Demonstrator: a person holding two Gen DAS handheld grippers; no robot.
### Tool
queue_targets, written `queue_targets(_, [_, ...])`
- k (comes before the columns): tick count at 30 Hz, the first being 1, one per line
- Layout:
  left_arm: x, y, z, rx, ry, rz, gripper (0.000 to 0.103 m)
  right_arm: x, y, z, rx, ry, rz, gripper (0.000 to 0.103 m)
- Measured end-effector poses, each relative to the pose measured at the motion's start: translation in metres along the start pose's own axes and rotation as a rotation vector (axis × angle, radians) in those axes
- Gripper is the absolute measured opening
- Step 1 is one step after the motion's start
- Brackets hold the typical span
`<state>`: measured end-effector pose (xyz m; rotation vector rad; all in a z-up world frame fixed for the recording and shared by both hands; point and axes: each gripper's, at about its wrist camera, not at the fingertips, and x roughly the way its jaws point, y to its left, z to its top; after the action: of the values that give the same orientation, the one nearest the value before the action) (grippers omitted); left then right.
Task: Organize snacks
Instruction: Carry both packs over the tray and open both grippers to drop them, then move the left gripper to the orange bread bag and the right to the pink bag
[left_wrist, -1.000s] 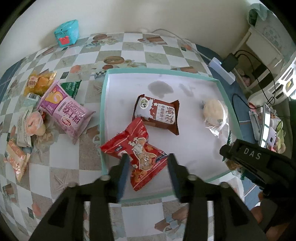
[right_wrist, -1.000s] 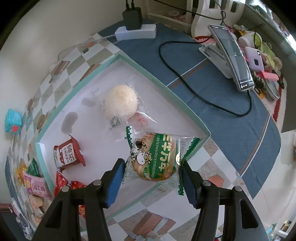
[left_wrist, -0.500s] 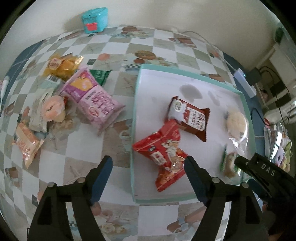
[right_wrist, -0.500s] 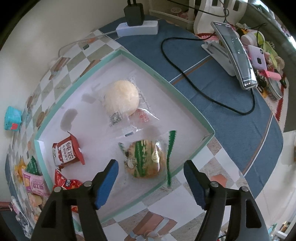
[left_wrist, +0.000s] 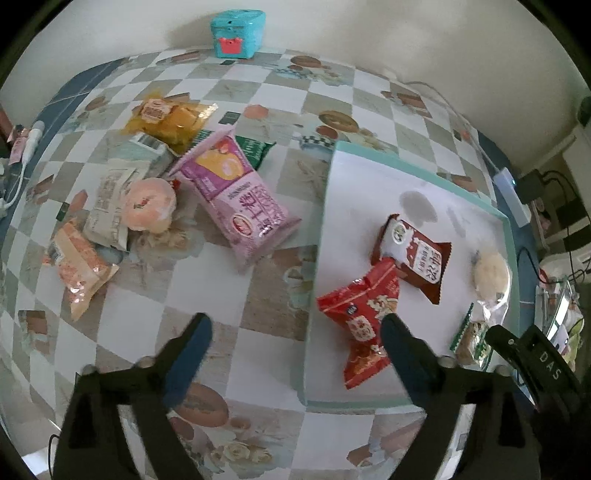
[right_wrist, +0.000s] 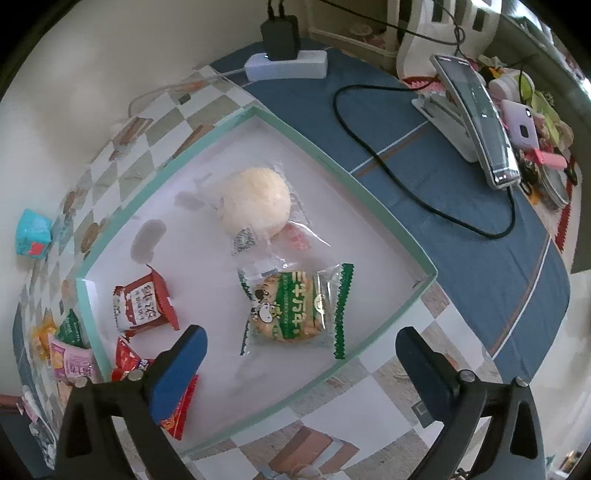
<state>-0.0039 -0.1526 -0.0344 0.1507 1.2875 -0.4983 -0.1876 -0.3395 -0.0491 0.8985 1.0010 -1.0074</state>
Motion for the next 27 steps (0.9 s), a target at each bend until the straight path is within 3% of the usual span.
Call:
queue_targets(8, [-0.007,0.014,0.005,-0.036,-0.028,0.025,0.094,-0.003,0.012,-0.003,-0.051,-0.026,0.017,0.103])
queue_targets(17, [-0.021,0.054,0.014,-0.084,-0.072,0.186,0.095,-0.001,0.025,-0.008,-0.112,-0.028,0.019,0.103])
queue_targets(27, [-0.036,0.159,0.025,-0.333,-0.101,0.295,0.095,-0.007,0.061,-0.026,-0.255,-0.061,0.032,0.103])
